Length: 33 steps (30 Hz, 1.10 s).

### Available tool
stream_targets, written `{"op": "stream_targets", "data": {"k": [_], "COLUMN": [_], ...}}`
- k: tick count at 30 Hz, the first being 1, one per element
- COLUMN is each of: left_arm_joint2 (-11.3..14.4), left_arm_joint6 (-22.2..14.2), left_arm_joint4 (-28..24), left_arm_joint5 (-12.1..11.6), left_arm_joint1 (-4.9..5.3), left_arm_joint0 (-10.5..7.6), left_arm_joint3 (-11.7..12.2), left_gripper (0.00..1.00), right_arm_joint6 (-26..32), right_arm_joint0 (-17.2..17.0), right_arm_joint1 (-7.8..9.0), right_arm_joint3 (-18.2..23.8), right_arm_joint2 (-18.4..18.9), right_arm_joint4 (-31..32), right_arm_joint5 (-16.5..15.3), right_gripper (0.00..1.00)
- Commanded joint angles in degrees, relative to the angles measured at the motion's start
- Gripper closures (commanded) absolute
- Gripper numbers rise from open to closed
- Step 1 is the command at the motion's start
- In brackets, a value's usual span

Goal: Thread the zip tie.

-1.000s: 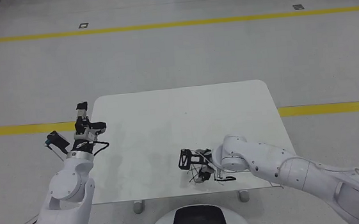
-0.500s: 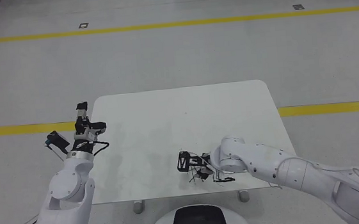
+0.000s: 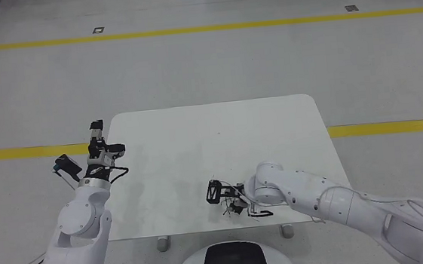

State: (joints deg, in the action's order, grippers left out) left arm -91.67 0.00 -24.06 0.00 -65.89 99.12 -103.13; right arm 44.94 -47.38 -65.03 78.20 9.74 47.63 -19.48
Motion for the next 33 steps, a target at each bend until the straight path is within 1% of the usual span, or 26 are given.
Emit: {"op": "stream_targets", "data": {"k": [1,9,17,23,33], "left_arm_joint2": [0.0,0.0,0.0,0.0,0.0], "left_arm_joint6": [0.0,0.0,0.0,0.0,0.0], "left_arm_joint4": [0.0,0.0,0.0,0.0,0.0], "left_arm_joint5": [0.0,0.0,0.0,0.0,0.0], "left_arm_joint1": [0.0,0.0,0.0,0.0,0.0], "left_arm_joint0": [0.0,0.0,0.0,0.0,0.0], "left_arm_joint3": [0.0,0.0,0.0,0.0,0.0], "left_gripper": [0.0,0.0,0.0,0.0,0.0], "right_arm_joint6": [0.5,1.4,3.1,3.0,2.2], "right_arm_joint0": [-0.1,-0.2,-0.3,-0.4,-0.4], "right_arm_joint1": [-0.33,-1.03,-1.33,-1.73,-2.69], "right_arm_joint3": [-0.3,-1.2,-1.4,-1.8,-3.1], "right_arm_joint2": [0.0,0.0,0.0,0.0,0.0], "right_arm_joint4": [0.0,0.2,0.5,0.9,1.8], "right_arm_joint5": [0.0,0.0,0.0,0.0,0.0], "right_gripper": [0.63,0.68,0.67,0.69,0.75]}}
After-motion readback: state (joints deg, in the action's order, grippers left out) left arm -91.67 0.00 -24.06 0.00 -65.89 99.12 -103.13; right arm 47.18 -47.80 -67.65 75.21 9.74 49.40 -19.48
